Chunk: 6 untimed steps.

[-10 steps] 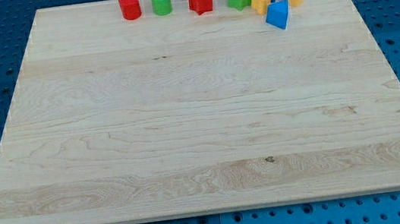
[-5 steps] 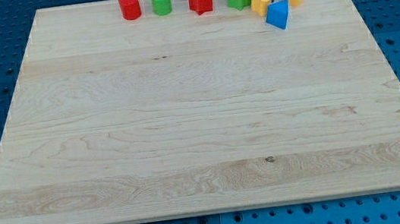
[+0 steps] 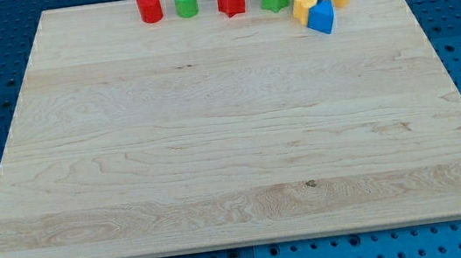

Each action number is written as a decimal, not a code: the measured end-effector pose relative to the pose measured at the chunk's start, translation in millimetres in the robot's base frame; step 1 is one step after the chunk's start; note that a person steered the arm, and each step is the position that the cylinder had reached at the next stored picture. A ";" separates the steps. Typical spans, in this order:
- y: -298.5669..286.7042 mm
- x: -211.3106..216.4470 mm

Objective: Place the blue cube in between the yellow heart and yellow hexagon

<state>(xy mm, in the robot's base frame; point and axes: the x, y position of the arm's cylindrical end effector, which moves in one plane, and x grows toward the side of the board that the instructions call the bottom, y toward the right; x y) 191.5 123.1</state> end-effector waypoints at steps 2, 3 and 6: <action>-23.3 1.3; -23.4 6.8; -32.7 19.8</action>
<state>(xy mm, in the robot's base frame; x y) 211.3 90.4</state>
